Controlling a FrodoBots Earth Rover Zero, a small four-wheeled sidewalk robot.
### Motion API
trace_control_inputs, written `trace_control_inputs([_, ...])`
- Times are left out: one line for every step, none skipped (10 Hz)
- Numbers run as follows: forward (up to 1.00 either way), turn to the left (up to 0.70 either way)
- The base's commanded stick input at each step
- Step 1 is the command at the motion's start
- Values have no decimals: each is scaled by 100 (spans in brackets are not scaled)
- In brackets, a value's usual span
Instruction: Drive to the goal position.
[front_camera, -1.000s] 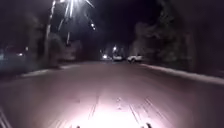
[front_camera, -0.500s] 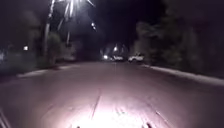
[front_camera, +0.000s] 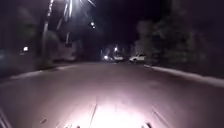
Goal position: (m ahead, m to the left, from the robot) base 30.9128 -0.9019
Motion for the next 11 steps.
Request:
trace_control_inputs([70, 0])
trace_control_inputs([70, 0])
trace_control_inputs([70, 0])
trace_control_inputs([70, 0])
trace_control_inputs([70, 0])
trace_control_inputs([70, 0])
trace_control_inputs([70, 0])
trace_control_inputs([70, 0])
trace_control_inputs([70, 0])
trace_control_inputs([70, 0])
trace_control_inputs([70, 0])
